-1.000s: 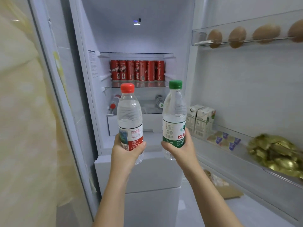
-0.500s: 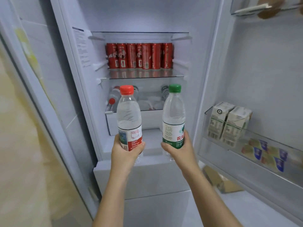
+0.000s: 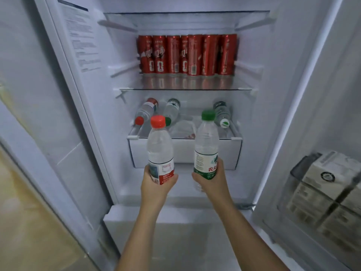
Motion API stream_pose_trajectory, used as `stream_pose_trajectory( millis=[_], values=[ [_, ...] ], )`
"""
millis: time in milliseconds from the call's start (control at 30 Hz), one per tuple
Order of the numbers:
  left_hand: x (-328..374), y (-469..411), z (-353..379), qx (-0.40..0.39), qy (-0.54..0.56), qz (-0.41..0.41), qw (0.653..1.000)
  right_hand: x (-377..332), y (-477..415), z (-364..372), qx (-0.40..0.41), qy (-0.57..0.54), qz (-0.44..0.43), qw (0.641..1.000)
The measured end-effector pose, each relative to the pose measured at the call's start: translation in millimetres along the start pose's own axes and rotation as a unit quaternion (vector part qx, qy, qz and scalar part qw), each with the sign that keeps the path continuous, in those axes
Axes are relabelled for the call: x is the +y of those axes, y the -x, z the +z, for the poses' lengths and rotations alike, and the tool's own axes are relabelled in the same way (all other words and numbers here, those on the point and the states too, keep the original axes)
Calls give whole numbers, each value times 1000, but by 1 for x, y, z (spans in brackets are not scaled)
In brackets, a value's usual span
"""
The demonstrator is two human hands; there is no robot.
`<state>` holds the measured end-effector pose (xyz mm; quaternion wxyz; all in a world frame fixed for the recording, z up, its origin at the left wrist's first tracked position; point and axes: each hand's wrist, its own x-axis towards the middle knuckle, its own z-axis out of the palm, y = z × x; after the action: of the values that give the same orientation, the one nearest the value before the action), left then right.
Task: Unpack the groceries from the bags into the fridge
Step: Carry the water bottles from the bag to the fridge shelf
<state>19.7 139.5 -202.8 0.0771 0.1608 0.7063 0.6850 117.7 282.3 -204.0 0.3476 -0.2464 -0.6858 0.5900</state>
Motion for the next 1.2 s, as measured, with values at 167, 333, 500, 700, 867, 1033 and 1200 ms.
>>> stream_pose_trajectory(
  millis=[167,333,500,700,867,1033,1200],
  values=[
    [-28,-24,14,20,-33,-25,999,23,-29,5,-12,15,21,1000],
    [-48,-45,22,2,-69,-33,997,41,-43,11,-6,37,42,998],
    [-61,-72,29,-34,-72,-35,996,48,-58,20,15,52,43,998],
    [-76,-98,31,-64,-60,-27,996,58,-68,27,23,65,42,997],
    [-85,-109,31,-92,-55,-17,994,67,-71,29,33,89,30,995],
    [-79,-110,25,-130,-59,-7,990,62,-71,27,11,115,42,992],
    [-48,-116,5,-142,-90,22,985,31,-72,11,-6,120,57,991]
  ],
)
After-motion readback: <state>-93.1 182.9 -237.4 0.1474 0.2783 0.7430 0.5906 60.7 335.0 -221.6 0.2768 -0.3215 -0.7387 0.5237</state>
